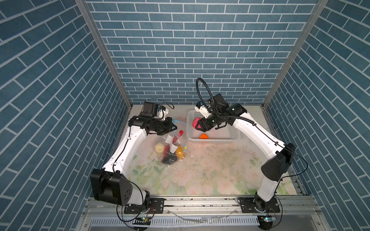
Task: Place the food in the zip-top bag and seal the zipper
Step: 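Lift the pink lumpy item and carry it over the bag mouth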
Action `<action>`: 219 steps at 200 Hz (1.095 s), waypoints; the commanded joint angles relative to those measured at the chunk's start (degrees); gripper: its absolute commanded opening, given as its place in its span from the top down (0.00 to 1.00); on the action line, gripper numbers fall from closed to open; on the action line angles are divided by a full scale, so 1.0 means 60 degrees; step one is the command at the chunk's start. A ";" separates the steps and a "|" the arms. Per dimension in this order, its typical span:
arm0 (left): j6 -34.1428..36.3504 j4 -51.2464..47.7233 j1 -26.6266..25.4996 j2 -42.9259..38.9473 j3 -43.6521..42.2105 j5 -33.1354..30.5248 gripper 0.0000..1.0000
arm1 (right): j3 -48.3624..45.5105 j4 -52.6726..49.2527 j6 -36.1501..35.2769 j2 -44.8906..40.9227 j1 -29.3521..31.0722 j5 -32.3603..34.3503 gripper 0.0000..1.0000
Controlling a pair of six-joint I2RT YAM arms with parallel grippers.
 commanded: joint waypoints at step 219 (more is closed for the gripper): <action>-0.0419 0.0283 -0.0413 -0.0058 0.0295 -0.0138 1.00 | 0.0952 -0.0546 -0.2333 0.1439 0.1079 -0.1010 0.51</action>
